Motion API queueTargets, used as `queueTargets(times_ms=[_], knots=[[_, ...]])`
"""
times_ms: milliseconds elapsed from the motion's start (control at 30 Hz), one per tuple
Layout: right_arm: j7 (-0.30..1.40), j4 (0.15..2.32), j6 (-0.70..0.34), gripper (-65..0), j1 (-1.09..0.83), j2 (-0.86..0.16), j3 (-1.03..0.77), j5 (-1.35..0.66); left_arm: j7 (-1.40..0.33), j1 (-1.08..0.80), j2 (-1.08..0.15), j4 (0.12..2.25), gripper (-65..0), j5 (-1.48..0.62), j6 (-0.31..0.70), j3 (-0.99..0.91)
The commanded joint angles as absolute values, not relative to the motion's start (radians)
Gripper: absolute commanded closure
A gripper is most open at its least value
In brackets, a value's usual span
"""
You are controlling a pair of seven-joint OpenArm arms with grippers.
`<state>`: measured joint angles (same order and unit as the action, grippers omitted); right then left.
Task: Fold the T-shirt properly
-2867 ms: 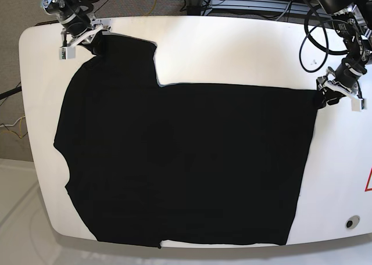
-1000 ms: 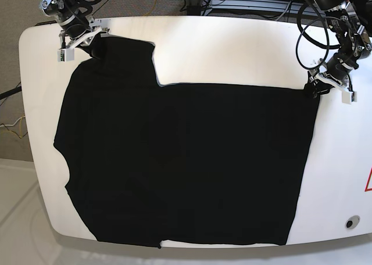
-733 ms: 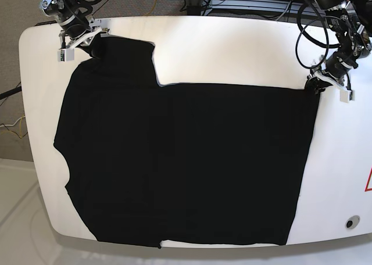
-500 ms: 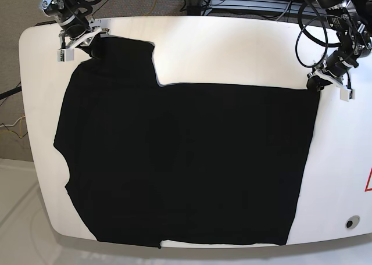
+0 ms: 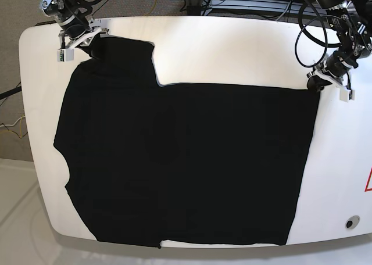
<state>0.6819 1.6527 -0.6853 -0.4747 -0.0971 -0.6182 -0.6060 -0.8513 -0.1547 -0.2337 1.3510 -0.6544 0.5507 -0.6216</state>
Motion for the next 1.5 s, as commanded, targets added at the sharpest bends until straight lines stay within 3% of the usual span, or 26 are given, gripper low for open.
queueTargets(times_ms=[0,167,233,267,1067,1400,1467], knots=[[0.658,1.669,-0.698,0.0,-0.477,-0.108,-0.623,-0.621,-0.849,-0.145,-0.241,1.361,-16.4,-0.647,0.555,-0.617],[0.658,1.671,-0.698,0.0,-0.477,-0.108,-0.625,-0.62,-0.851,-0.137,-0.239,1.358,-14.7,-0.655,0.556,-0.615],[0.662,1.675,-0.698,0.0,-0.477,-0.107,-0.625,-0.621,-0.878,-0.132,-0.242,1.35,-0.9,-0.666,0.555,-0.63],[0.662,1.675,-0.698,0.0,-0.477,-0.107,-0.625,-0.622,-0.879,-0.132,-0.241,1.35,0.0,-0.667,0.556,-0.63],[0.665,1.671,-0.698,0.0,-0.482,-0.105,-0.626,-0.607,-0.889,-0.204,-0.233,1.473,-0.2,-0.67,0.557,-0.644],[0.669,1.667,-0.698,0.0,-0.48,-0.105,-0.627,-0.603,-0.874,-0.189,-0.239,1.425,-18.7,-0.642,0.539,-0.628],[0.688,1.65,-0.687,-2.4,-0.472,-0.088,-0.615,-0.587,-0.901,-0.208,-0.202,1.411,-15.3,-0.653,0.545,-0.636]])
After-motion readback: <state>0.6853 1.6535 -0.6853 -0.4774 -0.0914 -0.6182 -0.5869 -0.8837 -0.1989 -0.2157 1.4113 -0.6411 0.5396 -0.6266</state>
